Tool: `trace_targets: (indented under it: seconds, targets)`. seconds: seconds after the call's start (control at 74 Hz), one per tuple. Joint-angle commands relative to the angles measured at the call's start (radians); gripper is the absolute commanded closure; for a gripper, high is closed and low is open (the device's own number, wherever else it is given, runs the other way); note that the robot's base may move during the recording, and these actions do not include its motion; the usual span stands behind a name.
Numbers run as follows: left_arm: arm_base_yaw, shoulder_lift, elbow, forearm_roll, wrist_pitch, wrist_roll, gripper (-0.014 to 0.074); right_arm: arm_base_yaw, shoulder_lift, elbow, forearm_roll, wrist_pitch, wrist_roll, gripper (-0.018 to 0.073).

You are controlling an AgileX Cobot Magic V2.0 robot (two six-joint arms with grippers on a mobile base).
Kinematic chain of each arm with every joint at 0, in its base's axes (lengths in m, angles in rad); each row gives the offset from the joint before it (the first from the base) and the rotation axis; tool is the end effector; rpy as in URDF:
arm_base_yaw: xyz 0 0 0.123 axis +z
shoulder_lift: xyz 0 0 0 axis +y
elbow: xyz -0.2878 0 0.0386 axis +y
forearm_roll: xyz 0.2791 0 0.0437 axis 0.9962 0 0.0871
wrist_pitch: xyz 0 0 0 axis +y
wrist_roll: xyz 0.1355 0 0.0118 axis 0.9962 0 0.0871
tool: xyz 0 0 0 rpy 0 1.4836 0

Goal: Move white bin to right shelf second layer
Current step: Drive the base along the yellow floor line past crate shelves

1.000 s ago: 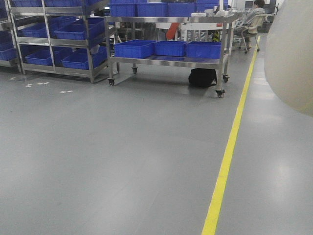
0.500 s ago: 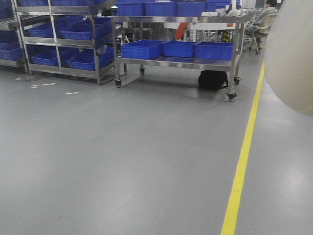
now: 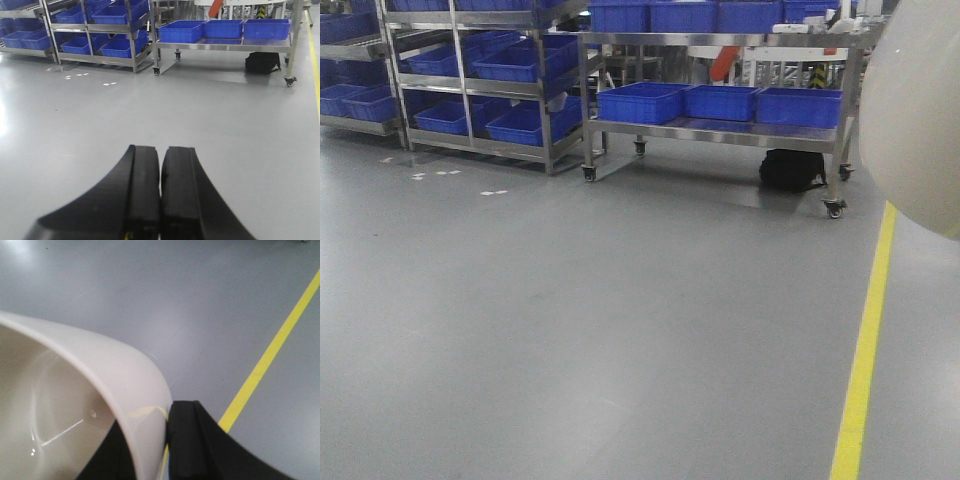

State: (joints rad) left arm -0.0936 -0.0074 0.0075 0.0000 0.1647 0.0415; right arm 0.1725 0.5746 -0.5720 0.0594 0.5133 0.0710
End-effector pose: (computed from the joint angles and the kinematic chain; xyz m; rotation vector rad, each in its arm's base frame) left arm 0.1261 -0.0118 0.1926 0.1113 1.6448 -0.0397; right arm 0.1789 0.0352 0.2983 -0.0687 2.0041 0.2186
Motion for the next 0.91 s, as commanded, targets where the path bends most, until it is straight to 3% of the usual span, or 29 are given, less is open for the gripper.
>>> trace_targets:
  seconds: [0.0,0.892]
  targets:
    - [-0.005,-0.014,0.037,0.000,-0.087,-0.003,0.0512,-0.007,-0.001,-0.031,0.009,-0.104,0.001,0.0503]
    - [-0.005,-0.014,0.037,0.000,-0.087,-0.003,0.0512,-0.007,-0.001,-0.031,0.009,-0.104,0.001,0.0503]
